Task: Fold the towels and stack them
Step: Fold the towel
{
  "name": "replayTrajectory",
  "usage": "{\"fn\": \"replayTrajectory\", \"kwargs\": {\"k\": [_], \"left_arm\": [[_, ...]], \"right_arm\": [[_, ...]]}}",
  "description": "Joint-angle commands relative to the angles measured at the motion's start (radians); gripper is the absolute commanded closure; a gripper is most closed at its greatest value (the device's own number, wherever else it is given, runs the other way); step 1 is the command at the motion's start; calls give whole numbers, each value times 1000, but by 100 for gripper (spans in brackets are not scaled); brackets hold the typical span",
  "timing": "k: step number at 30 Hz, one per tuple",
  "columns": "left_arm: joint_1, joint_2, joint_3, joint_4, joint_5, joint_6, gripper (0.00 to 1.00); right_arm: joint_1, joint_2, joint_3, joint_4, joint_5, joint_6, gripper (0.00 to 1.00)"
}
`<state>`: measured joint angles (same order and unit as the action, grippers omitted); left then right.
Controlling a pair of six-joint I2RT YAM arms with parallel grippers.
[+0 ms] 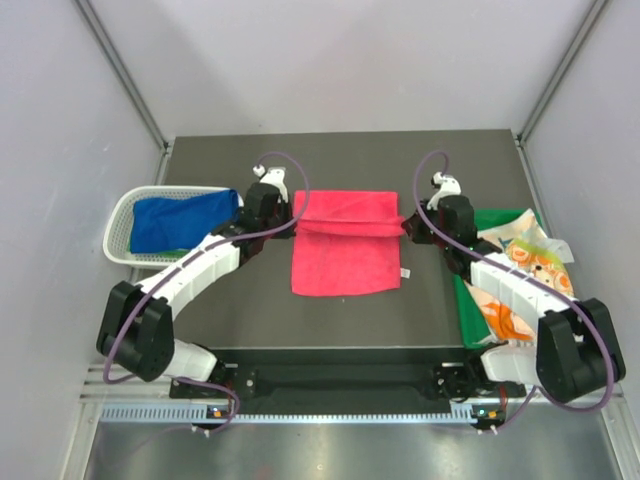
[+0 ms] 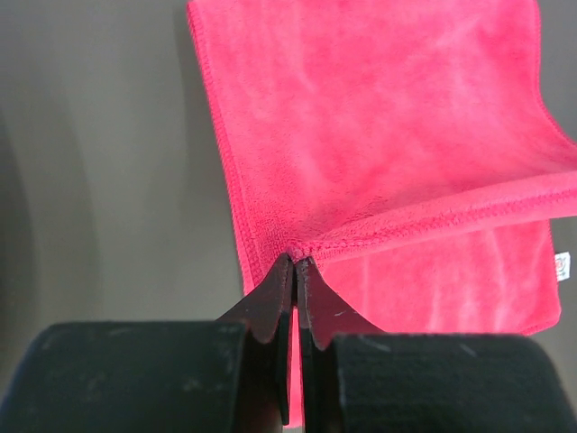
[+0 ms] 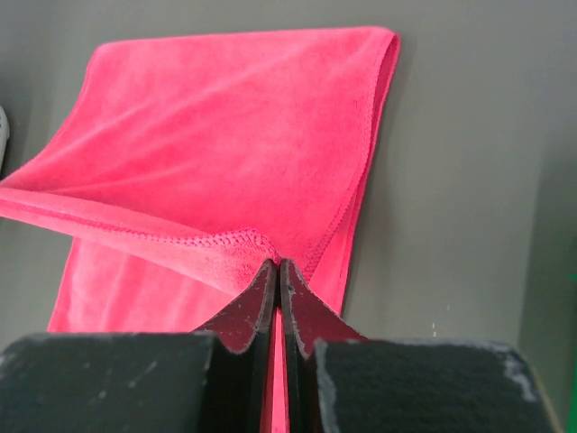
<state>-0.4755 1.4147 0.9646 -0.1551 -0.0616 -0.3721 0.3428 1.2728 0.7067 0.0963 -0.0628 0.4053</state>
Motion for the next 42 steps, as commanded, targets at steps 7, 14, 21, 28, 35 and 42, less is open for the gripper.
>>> {"fn": "replayTrajectory", "kwargs": {"k": [7,14,21,28,35,42], "left_arm": [[-40,-94,-84,-41,-32,-48,100],[-55,-151,-139,-52,-34,-59,100],[-69,-169,-190,-58,-23,-71,100],[-94,-157,-256,-29,3,-103,100],[-107,-129,-302,17,25,-117,100],[-114,-129,-331,34,37,-123,95]], "right_arm": [[36,-102,-64,-17,9,7,100],[61,-151,-121,-21,17,20,100],[81,-170,-162,-27,35,32,100],[101,-159,-219,2,50,66,100],[105,-132,-250,23,58,90,100],[108,-121,-274,48,46,99,100]]}}
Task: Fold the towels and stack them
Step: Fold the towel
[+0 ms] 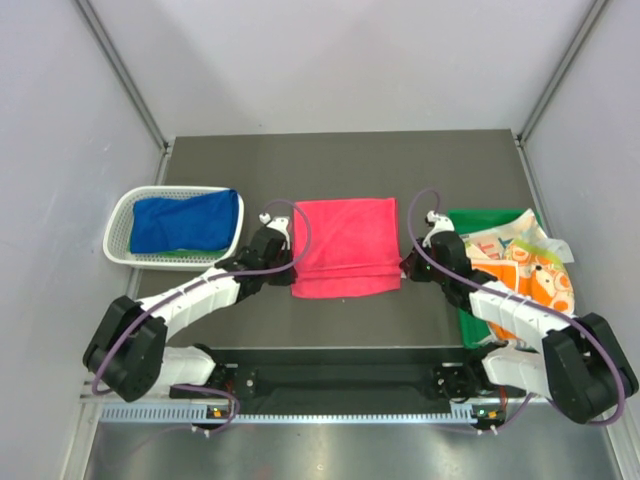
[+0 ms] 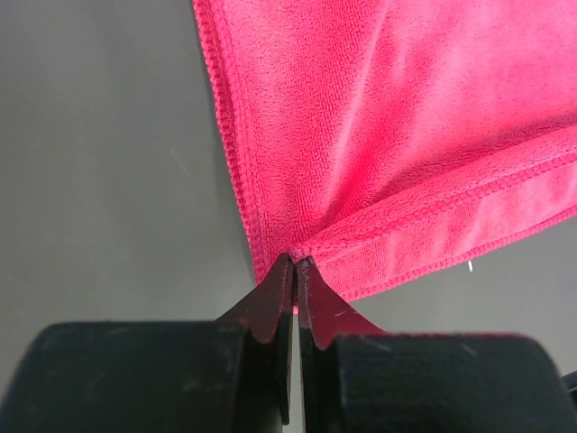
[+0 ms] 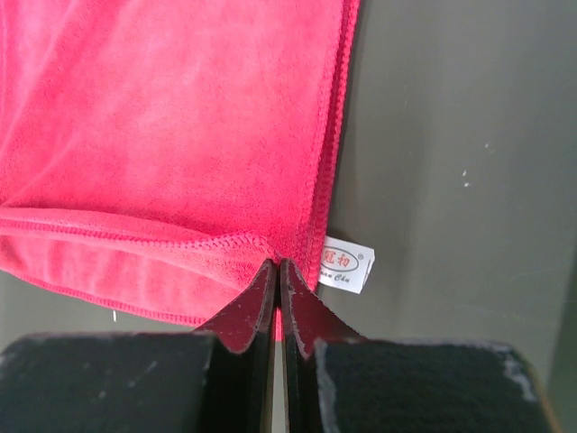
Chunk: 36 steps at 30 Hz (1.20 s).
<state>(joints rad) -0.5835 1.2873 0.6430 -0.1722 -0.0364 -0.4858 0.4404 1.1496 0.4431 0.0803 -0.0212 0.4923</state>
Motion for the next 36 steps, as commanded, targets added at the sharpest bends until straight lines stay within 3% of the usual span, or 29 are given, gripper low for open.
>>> {"fn": "replayTrajectory", "kwargs": {"k": [1,7,9,11,12,16,21,28,36], "left_arm": [[-4,-3,-11,50,13,-10,90],[-7,-34,-17,39,32,-14,68],[-9,-51,-19,20,26,-17,66],[-9,-80,-14,-6,18,-20,66],[-9,-89,-6,-12,13,-23,66],[-9,-141,26,-44,13,-31,68],[-7,-131,93,-76,3,-56,68],[-4,25,167,-81,-117,-77,67],[-10,155,167,-35,3,-88,68]], "right_arm": [[14,4,-18,67,-2,14,100],[14,-19,-38,61,3,26,98],[15,-27,-38,47,-19,31,89],[17,-50,-35,24,-28,34,83],[18,-60,-35,15,-26,35,74],[20,-155,-32,-42,-8,32,62],[20,-214,8,-131,50,29,57],[20,-67,91,-116,89,15,53],[20,87,108,21,90,18,53]]}}
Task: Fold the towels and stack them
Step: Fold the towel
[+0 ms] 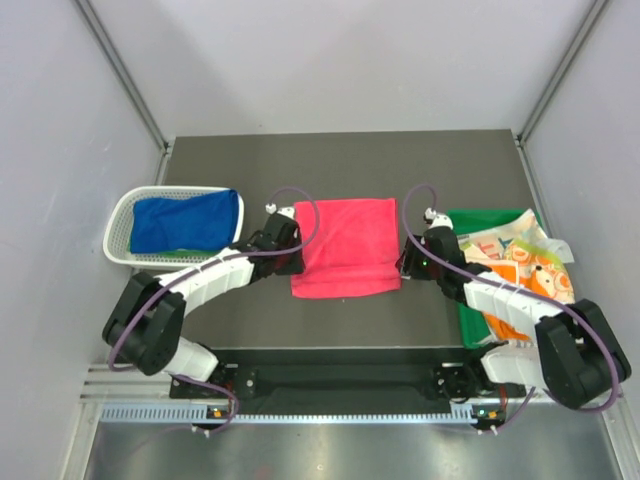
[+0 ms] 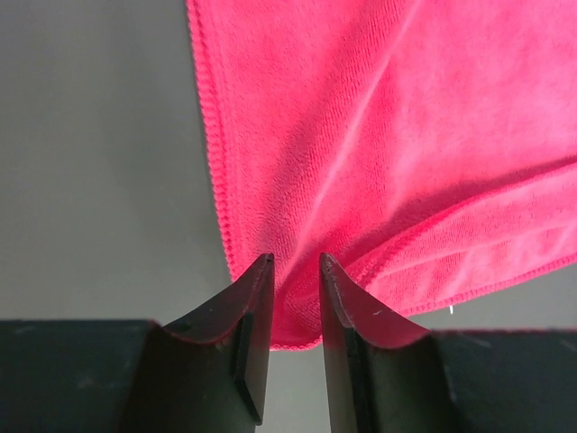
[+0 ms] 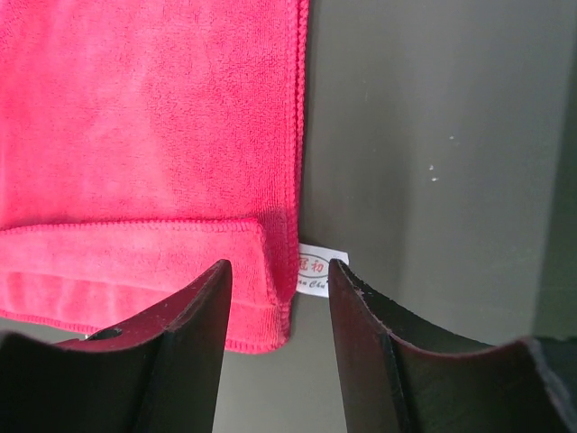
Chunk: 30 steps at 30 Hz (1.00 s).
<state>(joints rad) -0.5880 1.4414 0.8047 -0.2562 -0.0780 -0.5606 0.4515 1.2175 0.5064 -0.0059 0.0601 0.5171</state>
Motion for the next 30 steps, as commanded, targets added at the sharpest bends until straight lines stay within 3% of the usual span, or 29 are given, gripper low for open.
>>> {"fn": "replayTrajectory", "kwargs": {"k": [1,11,23,30], "left_arm": [[-6,-6,-2,58,56,-13,69],[-7,-70,-117,74,225,53,75],[-15,-76,-168,64,213,31,77],[-18,-81,-157,28,181,10,79]], "right_arm": [[10,30,47,109,1,-8,53],[12,-44,-48,135,-54,8,55],[16,-211,-72,34,-16,20,55],[16,-149,-29,37,3,15,54]]}}
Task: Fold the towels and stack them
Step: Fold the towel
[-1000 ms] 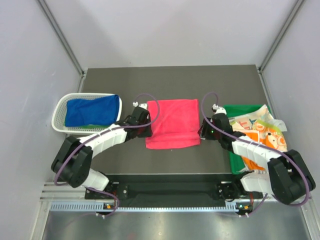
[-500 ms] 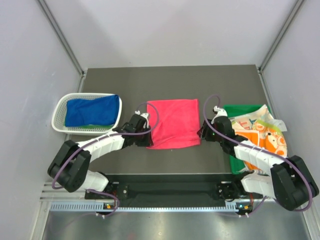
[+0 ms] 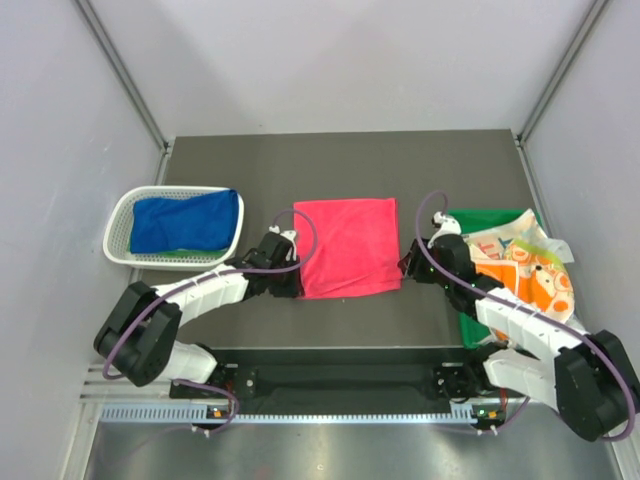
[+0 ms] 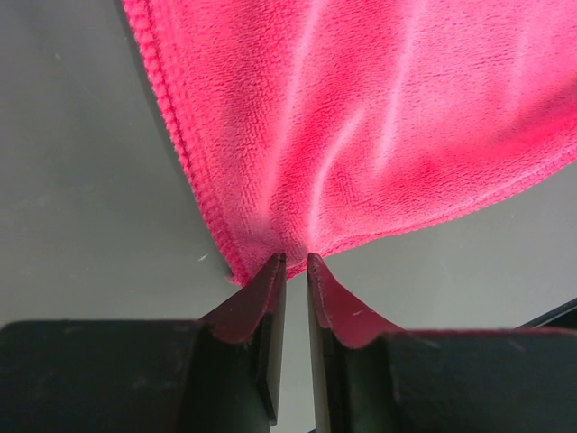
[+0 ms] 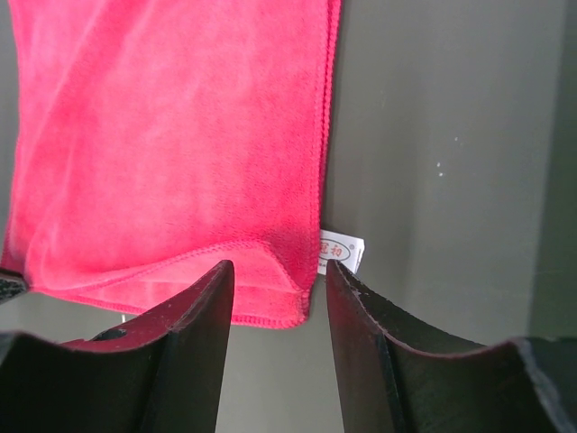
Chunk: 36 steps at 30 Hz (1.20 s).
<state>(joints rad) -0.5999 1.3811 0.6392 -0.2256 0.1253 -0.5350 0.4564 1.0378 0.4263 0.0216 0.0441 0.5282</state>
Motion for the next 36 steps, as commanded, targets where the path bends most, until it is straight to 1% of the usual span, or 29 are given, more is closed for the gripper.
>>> {"fn": "replayTrajectory", "kwargs": {"k": [1,6,11,17,20,25,27,28,29,31,32,33,34,35,36], "left_arm": [[-6,-24,16,-9,-26,-16,81],[-6,-21,30,-47,-55,-8,80],[-5,1,24,-49,-61,-10,82],[-6,-5,28,-75,-85,-3,82],[-6,-7,37,-89,-96,0,82],[-5,-25,77,-115,-101,-3,82],[-6,-40,105,-130,-105,-5,82],[-6,-45,146,-148,-116,-9,82],[-6,-53,169,-159,-116,-11,81],[-5,-51,224,-170,-194,-13,80],[-5,-41,281,-169,-222,-19,78],[-3,-31,309,-164,-242,-19,76],[5,-18,335,-156,-294,-14,73],[15,25,394,-141,-311,-13,69],[32,51,422,-142,-314,-11,69]], "right_arm": [[8,40,54,17,19,7,54],[13,123,71,37,14,6,55],[13,159,40,90,-3,16,55],[28,68,-14,43,22,33,56],[28,-34,-75,15,25,47,55],[28,-90,-92,-44,19,56,55],[28,-87,-66,-49,25,55,55],[28,-79,-52,-48,30,55,55],[28,-53,-11,-49,46,47,55],[24,-6,47,-51,60,32,55],[21,55,118,-52,63,21,55],[15,89,153,-51,66,-3,55],[8,126,188,-45,71,-14,55],[-5,202,260,-40,74,-34,55],[-15,246,299,-38,71,-40,55]]}}
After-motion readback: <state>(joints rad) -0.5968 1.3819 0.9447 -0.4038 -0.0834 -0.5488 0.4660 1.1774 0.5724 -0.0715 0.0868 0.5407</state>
